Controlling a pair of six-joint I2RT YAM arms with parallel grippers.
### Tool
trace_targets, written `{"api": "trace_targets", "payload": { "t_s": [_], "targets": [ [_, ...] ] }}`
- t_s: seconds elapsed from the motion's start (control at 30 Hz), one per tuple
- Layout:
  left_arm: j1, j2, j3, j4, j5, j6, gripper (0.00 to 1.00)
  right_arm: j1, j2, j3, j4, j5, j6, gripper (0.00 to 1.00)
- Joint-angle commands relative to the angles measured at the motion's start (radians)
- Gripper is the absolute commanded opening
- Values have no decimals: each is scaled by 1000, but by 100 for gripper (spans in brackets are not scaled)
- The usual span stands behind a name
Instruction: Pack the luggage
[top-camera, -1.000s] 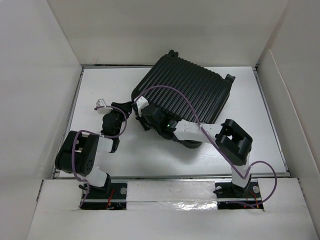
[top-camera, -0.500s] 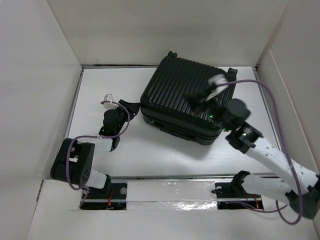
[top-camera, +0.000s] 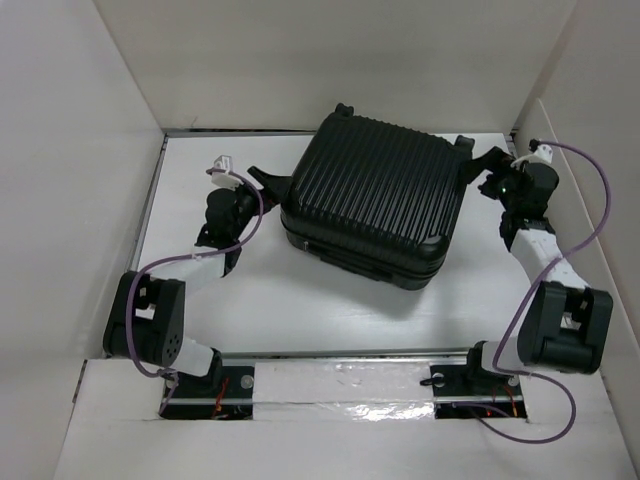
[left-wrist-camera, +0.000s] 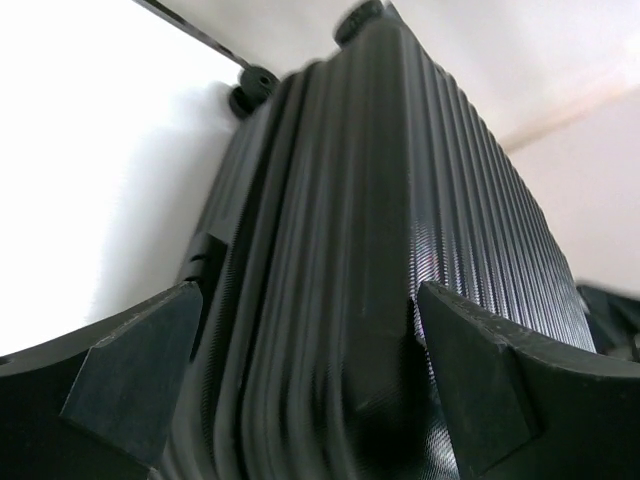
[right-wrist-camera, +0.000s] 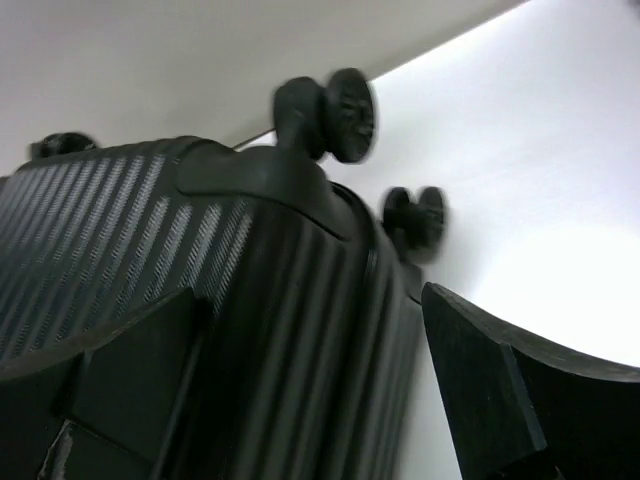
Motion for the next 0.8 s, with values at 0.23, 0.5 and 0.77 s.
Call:
{"api": "trace_targets", "payload": {
  "t_s": [0.23, 0.5, 0.77],
  "targets": [
    [-52, 75, 5, 104, 202, 52, 85, 185, 288, 248, 48, -375, -9, 100],
    [-176, -167, -291, 152, 101, 23, 81, 446, 562, 605, -169, -509, -158, 99],
    [-448, -500, -374, -87, -184, 49, 84, 576, 805, 1143, -371, -483, -201, 100]
  ]
}}
